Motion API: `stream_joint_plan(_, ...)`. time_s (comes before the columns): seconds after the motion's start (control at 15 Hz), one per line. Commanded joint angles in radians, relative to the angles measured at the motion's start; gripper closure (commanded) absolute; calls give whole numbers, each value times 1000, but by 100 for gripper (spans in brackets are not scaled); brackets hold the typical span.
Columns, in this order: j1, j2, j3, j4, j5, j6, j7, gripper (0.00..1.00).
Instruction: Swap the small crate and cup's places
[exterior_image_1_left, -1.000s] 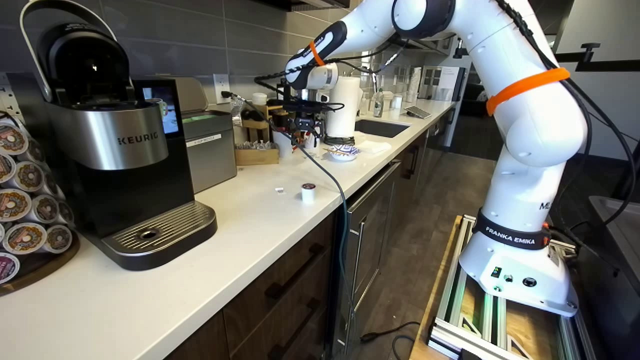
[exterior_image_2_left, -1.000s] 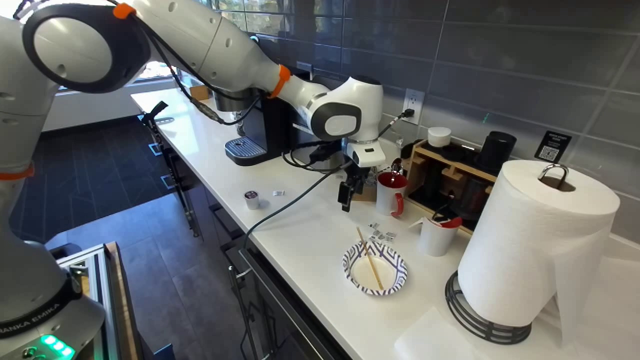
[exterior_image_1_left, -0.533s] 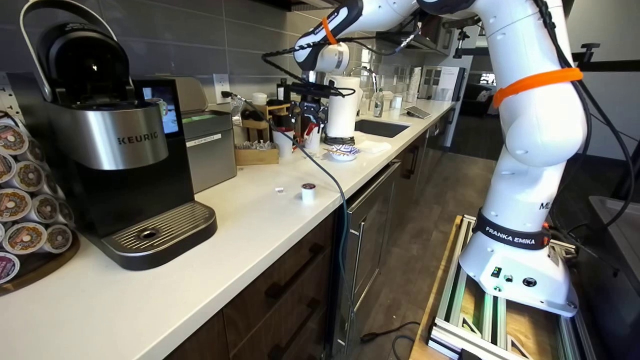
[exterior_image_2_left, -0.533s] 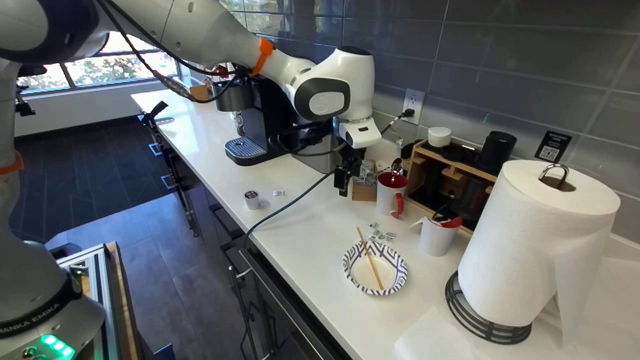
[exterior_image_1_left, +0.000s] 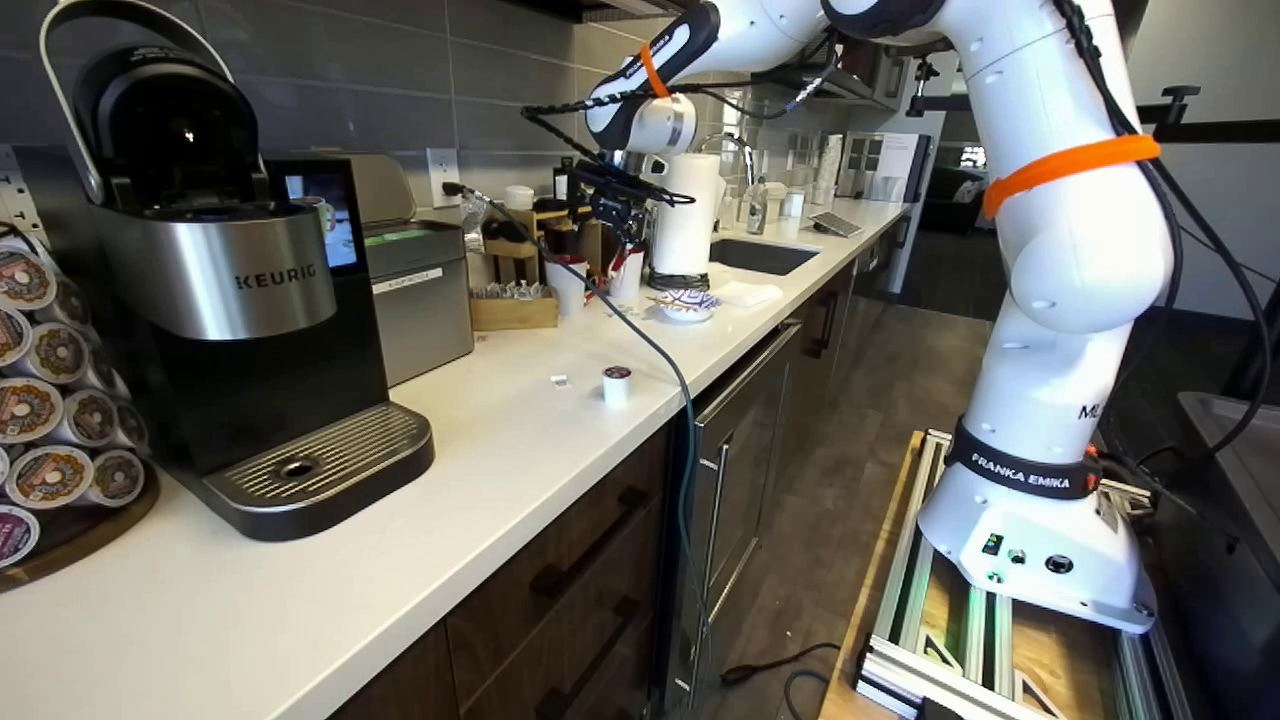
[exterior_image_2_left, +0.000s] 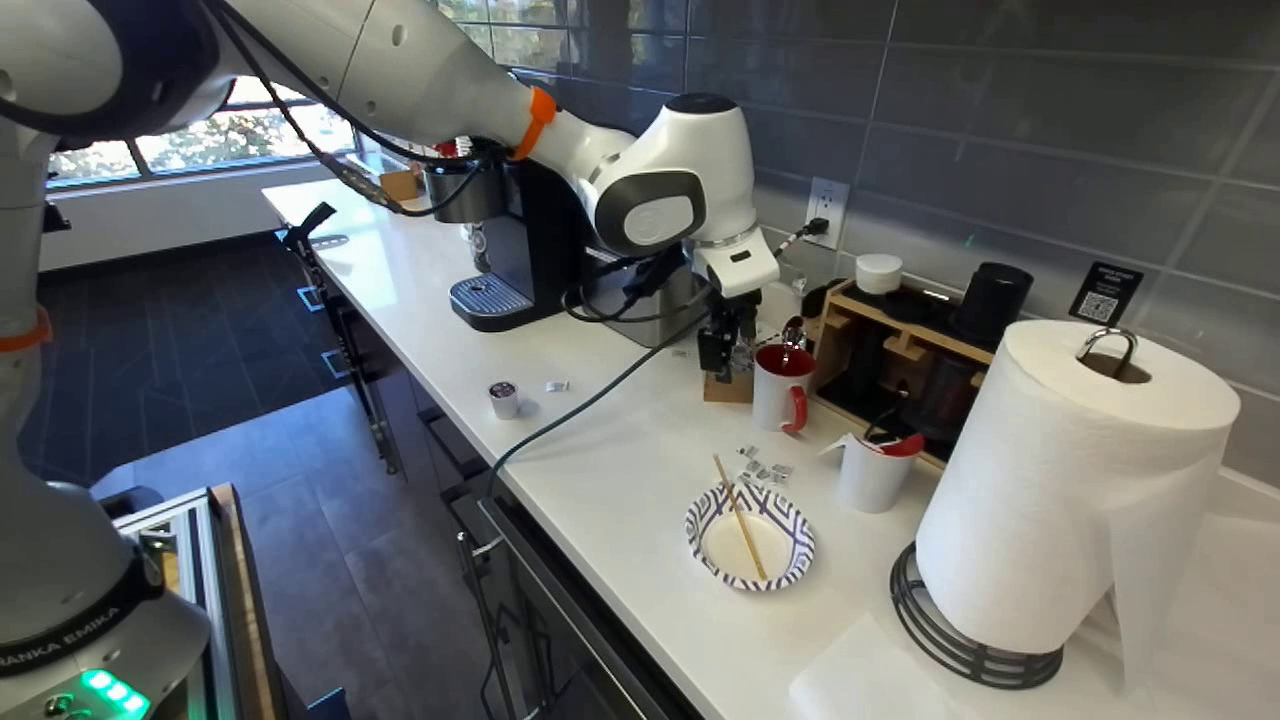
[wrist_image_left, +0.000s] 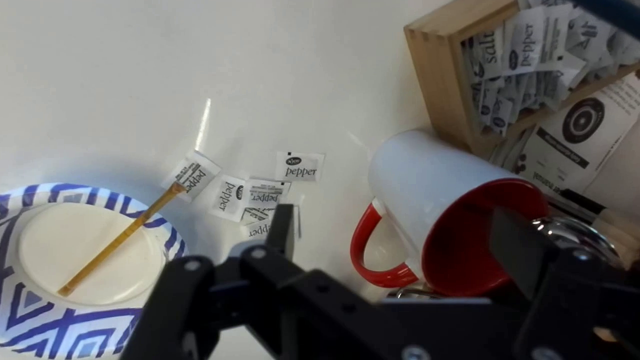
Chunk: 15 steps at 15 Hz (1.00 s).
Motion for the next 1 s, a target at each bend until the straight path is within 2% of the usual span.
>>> stream_joint_plan(0.0,-5,15,0,22,6,-6,-2,0)
stream_joint_plan(0.2,-10,47,1,56,13,-5,-1,0)
stream_joint_plan(0.8,-15,152,-28,318,-41,-322,107,0)
stream_joint_plan(0.93,-19,186,-17,368,-29,-352,113,0)
